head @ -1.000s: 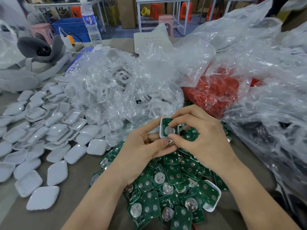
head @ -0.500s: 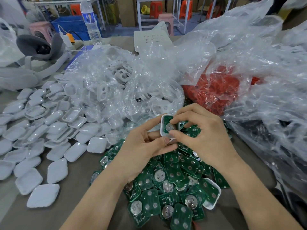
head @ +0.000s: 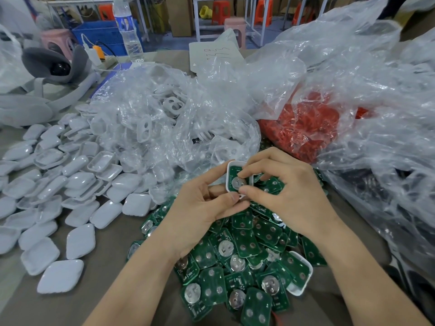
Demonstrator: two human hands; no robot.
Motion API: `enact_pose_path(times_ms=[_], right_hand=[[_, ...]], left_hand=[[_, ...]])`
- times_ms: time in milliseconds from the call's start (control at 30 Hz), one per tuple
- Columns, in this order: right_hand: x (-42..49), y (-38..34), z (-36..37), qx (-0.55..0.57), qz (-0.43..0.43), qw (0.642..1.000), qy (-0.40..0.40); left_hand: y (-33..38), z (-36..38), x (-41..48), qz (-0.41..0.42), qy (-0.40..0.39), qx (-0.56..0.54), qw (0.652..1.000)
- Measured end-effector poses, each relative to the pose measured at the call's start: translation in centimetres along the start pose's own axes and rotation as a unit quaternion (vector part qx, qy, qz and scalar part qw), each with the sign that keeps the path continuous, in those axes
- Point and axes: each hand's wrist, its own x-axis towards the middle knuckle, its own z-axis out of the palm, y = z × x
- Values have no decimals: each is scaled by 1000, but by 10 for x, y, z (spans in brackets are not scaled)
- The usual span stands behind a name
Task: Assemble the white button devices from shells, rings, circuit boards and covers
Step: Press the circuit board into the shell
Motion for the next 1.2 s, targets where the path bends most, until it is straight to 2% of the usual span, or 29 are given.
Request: enact_pose_path(times_ms=[300, 1200], right_hand=[[0, 2, 6, -68, -54, 994, 60], [0, 4, 6, -60, -37, 997, 16]], left_hand=[[1, 2, 0, 1, 4, 1, 1000], [-1, 1, -1, -6, 1, 48, 999]])
